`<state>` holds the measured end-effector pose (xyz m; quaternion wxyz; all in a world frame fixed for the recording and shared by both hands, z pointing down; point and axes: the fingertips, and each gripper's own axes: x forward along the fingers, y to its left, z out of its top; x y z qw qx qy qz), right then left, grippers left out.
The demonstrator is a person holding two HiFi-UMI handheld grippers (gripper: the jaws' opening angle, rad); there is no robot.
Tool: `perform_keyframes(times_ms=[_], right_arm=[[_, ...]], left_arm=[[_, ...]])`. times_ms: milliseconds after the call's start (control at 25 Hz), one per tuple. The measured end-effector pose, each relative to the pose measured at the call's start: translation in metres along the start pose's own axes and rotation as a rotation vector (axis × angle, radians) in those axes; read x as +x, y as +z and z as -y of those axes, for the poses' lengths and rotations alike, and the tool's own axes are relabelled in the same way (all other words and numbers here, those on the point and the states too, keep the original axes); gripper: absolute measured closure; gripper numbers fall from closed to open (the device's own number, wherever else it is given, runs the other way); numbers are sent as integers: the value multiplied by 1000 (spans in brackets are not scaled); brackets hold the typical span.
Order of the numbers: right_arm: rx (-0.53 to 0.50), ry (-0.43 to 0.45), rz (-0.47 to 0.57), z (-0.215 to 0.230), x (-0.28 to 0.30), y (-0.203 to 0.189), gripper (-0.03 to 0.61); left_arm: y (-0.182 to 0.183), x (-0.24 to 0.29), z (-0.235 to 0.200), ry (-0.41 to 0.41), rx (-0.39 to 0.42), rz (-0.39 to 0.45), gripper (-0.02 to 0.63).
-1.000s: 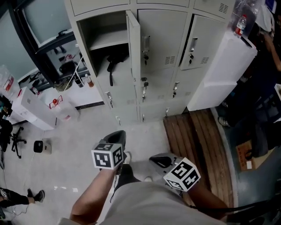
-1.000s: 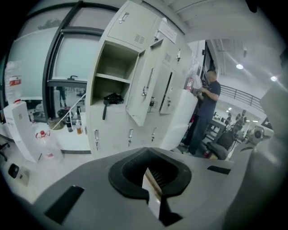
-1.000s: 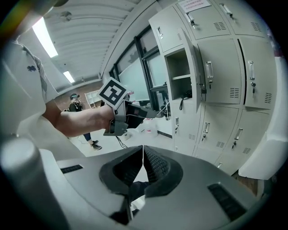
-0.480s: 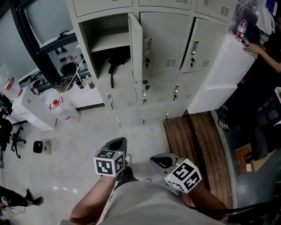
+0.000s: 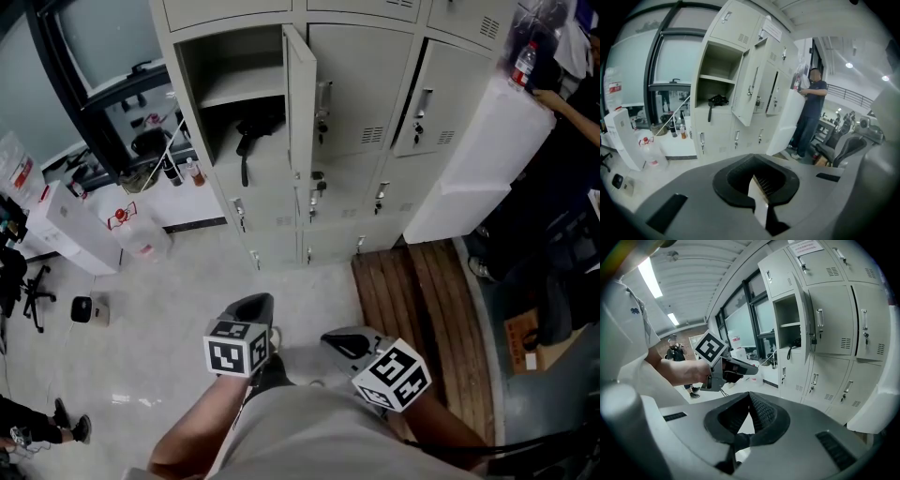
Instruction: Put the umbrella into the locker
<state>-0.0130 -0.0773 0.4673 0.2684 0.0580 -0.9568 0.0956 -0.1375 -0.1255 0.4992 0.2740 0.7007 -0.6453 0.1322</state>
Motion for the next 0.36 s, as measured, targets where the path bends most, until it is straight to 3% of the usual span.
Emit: perform_keyframes(times_ms=[360], right_arm=[[-8, 7, 3, 3, 7, 5, 563]], left_arm=[[0, 5, -9, 5, 7, -9, 603]])
